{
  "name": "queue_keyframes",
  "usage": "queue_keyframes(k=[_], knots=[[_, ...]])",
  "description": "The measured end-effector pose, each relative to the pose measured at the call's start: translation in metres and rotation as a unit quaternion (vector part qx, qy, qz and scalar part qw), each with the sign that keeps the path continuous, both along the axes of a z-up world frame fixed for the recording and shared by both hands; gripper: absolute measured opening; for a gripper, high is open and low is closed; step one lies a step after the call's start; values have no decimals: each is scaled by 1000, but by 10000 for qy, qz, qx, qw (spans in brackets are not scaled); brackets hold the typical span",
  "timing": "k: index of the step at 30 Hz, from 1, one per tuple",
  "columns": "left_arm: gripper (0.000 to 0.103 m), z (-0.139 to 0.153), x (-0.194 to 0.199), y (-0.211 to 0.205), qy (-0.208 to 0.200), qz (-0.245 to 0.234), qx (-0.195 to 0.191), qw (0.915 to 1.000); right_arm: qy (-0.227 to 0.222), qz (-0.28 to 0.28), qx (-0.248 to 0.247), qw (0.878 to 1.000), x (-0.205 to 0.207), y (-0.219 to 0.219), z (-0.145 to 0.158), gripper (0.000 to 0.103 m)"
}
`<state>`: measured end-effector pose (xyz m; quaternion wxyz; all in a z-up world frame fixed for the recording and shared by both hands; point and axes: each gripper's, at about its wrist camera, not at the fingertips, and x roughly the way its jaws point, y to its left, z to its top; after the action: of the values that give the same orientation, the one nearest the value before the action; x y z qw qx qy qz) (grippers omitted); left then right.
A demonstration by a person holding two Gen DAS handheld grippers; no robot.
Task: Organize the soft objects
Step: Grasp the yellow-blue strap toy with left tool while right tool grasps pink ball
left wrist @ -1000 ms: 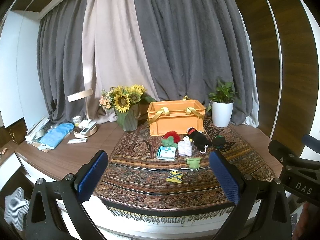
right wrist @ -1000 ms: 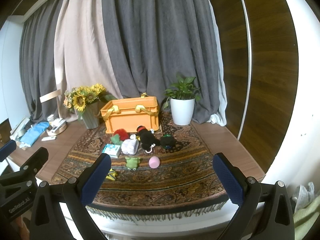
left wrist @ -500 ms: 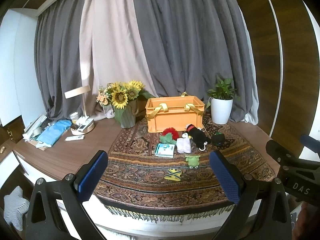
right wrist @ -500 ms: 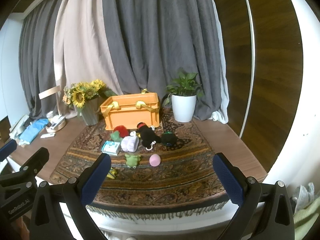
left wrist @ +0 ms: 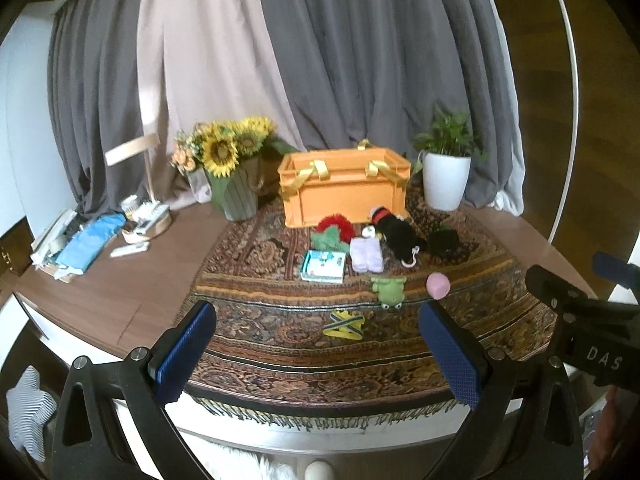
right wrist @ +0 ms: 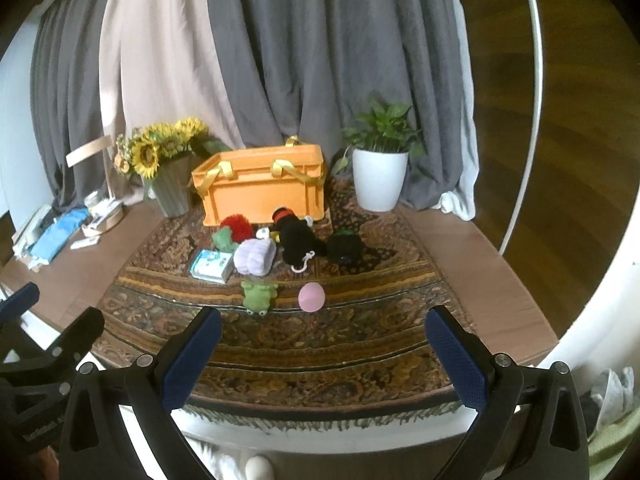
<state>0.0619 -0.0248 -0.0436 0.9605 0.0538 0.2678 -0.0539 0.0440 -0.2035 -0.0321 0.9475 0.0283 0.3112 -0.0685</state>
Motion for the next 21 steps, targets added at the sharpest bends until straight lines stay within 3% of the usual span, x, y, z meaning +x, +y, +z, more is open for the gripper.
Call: queue_keyframes(k=[10,21], knots=[[102,-50,54,-4,391,4,-144,9991,297,278,-30,9992,59,-1,-44,102],[89,-109,110,-18,943,-161,-100,9954,665,303,18,9973,118,-14,-104,99]])
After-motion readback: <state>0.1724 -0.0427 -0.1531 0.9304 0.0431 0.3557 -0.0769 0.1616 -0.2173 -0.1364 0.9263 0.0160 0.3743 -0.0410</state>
